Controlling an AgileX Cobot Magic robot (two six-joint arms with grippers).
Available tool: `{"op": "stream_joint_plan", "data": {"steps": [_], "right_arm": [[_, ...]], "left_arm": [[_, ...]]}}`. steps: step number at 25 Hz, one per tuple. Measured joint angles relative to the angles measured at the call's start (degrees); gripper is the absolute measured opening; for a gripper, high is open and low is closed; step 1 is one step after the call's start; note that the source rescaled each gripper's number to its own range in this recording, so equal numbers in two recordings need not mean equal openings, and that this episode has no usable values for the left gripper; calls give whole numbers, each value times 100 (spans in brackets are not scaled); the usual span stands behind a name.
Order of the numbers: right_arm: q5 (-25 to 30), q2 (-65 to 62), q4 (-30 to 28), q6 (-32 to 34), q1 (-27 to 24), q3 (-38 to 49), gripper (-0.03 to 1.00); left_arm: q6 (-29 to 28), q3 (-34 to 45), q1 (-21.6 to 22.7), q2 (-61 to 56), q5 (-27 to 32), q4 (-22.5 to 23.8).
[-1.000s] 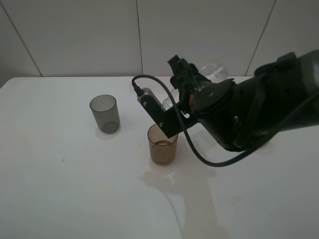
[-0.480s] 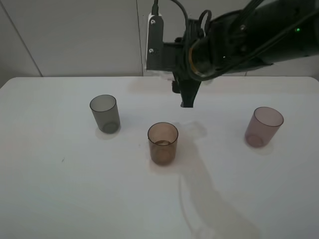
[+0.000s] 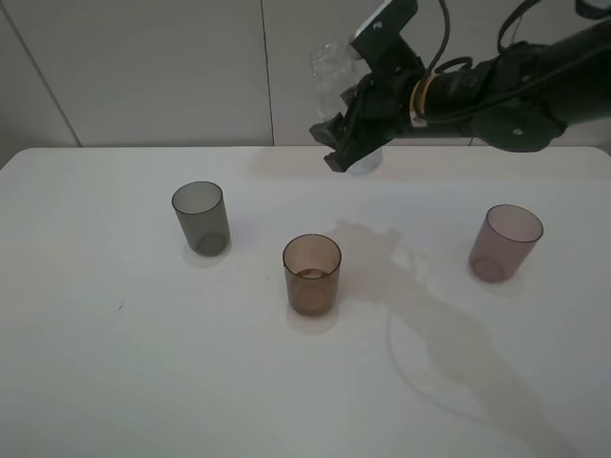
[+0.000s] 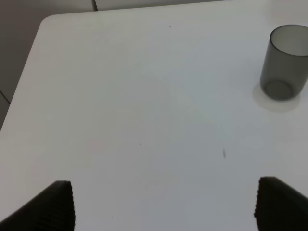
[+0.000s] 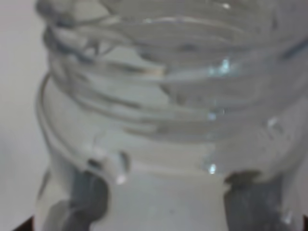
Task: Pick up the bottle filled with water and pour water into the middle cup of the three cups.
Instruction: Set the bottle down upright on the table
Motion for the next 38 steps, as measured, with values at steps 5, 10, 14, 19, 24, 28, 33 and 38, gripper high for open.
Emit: {"op": "stream_joint_plan", "data": {"steps": [5, 10, 14, 19, 24, 28, 33, 38], "right_arm": [[-678, 701, 583, 0, -130, 64, 0], [-1292, 1164, 709, -5, -181, 70, 0], [-1604, 1407, 865, -5, -193, 65, 0], [-1846, 1721, 882, -293, -212, 65, 0], [-2081, 1829, 888, -603, -212, 60, 0], [-2340, 2065, 976, -643, -212, 60, 0], [-2418, 2165, 1056, -643, -222, 60, 0], [-2453, 2165, 1094, -643, -260, 60, 0]], "left_arm": [[0, 0, 0, 0, 0, 0], [0, 0, 0, 0, 0, 0], [0, 0, 0, 0, 0, 0], [0, 0, 0, 0, 0, 0], [0, 0, 0, 0, 0, 0], [0, 0, 0, 0, 0, 0], [0, 0, 0, 0, 0, 0], [0, 0, 0, 0, 0, 0]]}}
